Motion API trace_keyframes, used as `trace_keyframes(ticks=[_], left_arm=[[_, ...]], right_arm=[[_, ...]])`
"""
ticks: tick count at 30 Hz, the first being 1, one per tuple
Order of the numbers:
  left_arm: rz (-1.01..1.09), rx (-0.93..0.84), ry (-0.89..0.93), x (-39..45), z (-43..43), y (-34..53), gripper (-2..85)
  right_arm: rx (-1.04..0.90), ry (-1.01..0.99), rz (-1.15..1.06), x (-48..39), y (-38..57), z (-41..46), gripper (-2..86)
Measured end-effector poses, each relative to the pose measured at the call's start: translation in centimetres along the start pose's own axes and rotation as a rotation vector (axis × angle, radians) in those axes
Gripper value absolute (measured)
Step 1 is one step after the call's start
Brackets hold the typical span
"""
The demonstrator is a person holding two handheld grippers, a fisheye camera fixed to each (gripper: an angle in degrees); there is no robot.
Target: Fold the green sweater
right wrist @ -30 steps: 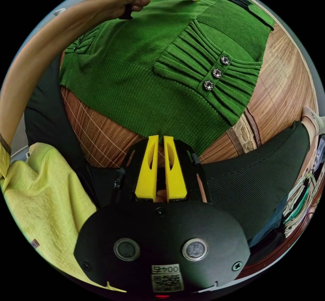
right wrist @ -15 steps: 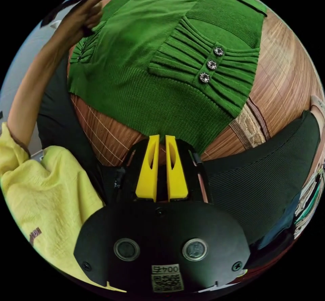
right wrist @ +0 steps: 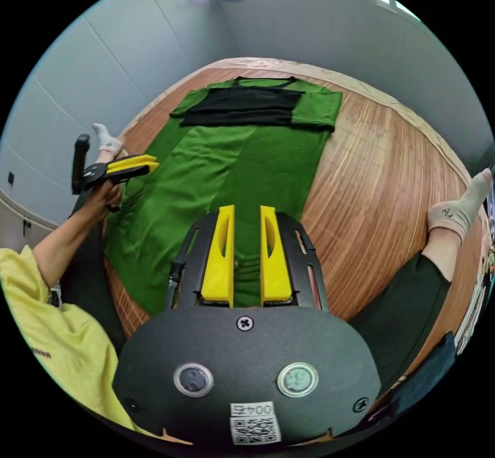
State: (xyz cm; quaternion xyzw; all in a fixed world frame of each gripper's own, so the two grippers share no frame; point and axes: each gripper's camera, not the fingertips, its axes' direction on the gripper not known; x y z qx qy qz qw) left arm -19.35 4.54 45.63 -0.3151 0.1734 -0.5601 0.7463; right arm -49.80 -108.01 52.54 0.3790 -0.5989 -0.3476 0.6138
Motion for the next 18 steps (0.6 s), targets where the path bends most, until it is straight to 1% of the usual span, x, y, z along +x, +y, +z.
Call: trace_keyframes(ticks=[2,4,8,12,18], left_arm=[[-0.029,0.031,-0.019,-1.4,-0.8,0.0,8.0],[-0.107,0.059,-0.015,-3.6,-1.6,0.2,8.0],[-0.33,0.091,0.048,-10.6,-3.4,2.7,9.4],[-0.357,0.063,0.009,-13.6,-4.0,5.3,11.2],[-0.426,0.06,0.121,-15.6,-3.1,7.8,10.2]], right_arm=[[0.012,0.084,0.046,1.4,-0.9,1.5,8.4],[0.02,0.107,0.088,2.8,-0.8,1.9,8.4],[0.027,0.027,0.202,7.5,1.4,2.7,8.4],[0.029,-0.109,0.29,10.2,3.2,4.3,8.5],[0.029,-0.231,0.343,11.0,4.7,6.3,7.5]])
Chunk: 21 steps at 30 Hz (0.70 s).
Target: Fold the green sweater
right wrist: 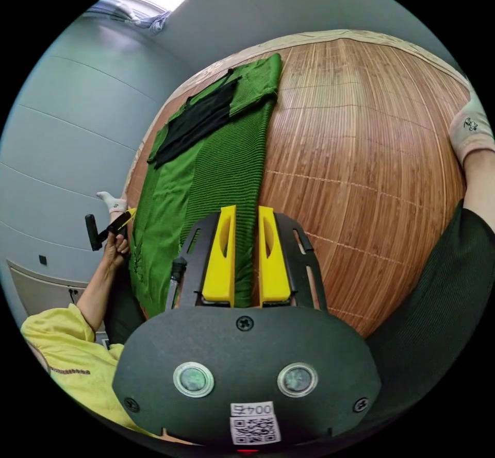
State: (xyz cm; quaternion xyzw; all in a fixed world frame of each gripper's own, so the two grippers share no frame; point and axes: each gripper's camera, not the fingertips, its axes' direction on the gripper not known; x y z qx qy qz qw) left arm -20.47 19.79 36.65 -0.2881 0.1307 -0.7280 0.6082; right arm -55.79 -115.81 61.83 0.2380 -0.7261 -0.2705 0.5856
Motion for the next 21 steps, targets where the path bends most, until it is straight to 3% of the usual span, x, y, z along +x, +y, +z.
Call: trace_keyframes(ticks=[7,14,21], left_arm=[[-0.044,-0.046,-0.083,-0.8,0.3,0.1,3.7],[0.072,-0.056,-0.231,0.5,0.4,0.5,2.9],[0.063,-0.041,-0.149,0.3,-1.2,0.8,6.8]], right_arm=[[-0.015,0.061,-0.018,-0.7,0.8,0.8,2.4],[-0.001,0.139,-0.025,-0.9,1.2,0.4,2.3],[0.047,0.147,-0.083,-3.2,2.0,-2.5,6.4]])
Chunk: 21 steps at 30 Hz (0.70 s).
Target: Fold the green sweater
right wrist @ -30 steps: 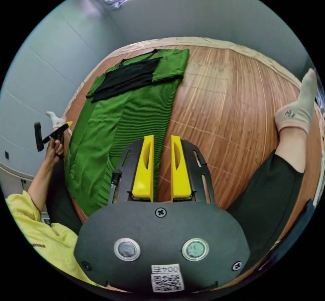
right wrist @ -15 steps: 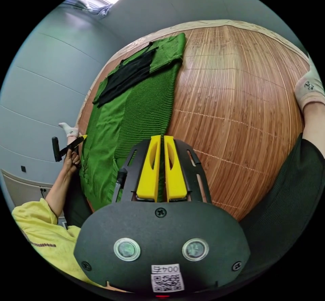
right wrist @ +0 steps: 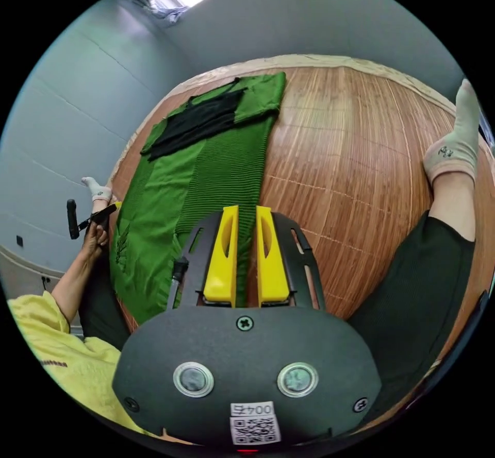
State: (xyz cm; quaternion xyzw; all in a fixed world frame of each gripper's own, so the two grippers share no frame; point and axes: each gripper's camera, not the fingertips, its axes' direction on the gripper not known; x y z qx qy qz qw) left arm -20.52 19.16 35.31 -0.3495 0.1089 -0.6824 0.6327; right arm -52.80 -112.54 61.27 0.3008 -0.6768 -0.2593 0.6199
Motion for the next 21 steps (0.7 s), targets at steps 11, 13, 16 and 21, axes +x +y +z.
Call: trace_keyframes(ticks=[11,13,16,21], left_arm=[[0.127,-0.143,0.14,6.4,-4.6,7.9,6.2],[0.139,-0.196,0.103,7.7,-4.1,8.8,6.2],[0.157,-0.268,0.019,9.1,-3.3,9.1,6.9],[0.201,-0.406,-0.021,10.2,-0.9,8.3,9.0]], right_arm=[[-0.198,-0.019,-0.333,-16.4,10.2,-3.0,5.2],[-0.252,0.028,-0.372,-18.6,11.5,-1.8,4.7],[-0.342,0.133,-0.418,-21.1,11.4,0.1,4.9],[-0.394,0.163,-0.434,-22.4,8.7,0.5,5.1]])
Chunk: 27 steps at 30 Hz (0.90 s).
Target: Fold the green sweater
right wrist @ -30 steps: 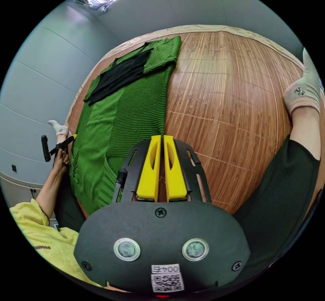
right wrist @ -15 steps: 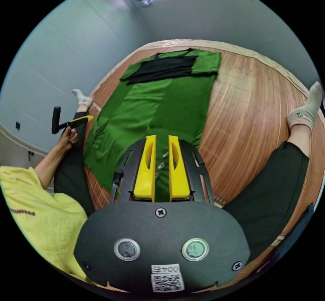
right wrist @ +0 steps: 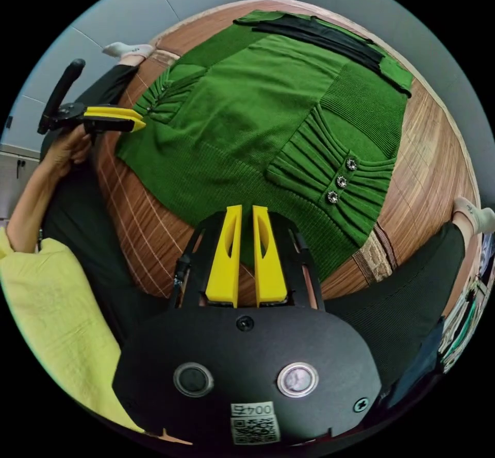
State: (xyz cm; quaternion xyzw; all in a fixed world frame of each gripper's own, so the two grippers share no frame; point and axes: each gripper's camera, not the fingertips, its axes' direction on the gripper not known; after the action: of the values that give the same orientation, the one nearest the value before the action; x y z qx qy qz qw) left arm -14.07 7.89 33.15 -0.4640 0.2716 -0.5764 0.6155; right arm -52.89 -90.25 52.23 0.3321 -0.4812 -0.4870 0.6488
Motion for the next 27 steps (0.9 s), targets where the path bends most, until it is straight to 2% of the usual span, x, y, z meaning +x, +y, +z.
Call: trace_keyframes(ticks=[4,6,8,12,14,18,22,27], left_arm=[[-0.053,0.085,0.032,-1.5,-3.4,0.7,9.8],[-0.077,0.016,0.062,-2.8,-3.3,0.1,10.1],[-0.059,-0.114,0.15,-4.1,-2.3,-1.7,10.8],[-0.046,-0.229,0.118,-4.9,-1.3,-3.6,11.7],[-0.055,-0.295,0.196,-5.4,-0.2,-4.2,12.1],[-0.065,-0.364,0.193,-5.3,1.0,-5.1,12.6],[-0.085,-0.406,0.192,-5.4,1.9,-6.1,12.1],[-0.104,-0.413,0.237,-5.4,2.1,-7.0,12.1]], right_arm=[[0.059,-0.126,0.113,5.2,0.9,-6.0,6.3],[0.063,-0.173,0.213,9.0,1.6,-8.2,8.9],[-0.02,-0.282,0.315,13.7,1.4,-9.3,12.6],[-0.185,-0.358,0.37,17.7,-0.4,-8.9,12.2],[-0.22,-0.412,0.39,19.0,-2.1,-9.1,10.9],[-0.309,-0.404,0.39,19.4,-5.2,-8.7,10.8],[-0.431,-0.309,0.353,18.3,-8.6,-8.3,11.9],[-0.443,-0.292,0.362,18.4,-11.0,-9.3,11.9]])
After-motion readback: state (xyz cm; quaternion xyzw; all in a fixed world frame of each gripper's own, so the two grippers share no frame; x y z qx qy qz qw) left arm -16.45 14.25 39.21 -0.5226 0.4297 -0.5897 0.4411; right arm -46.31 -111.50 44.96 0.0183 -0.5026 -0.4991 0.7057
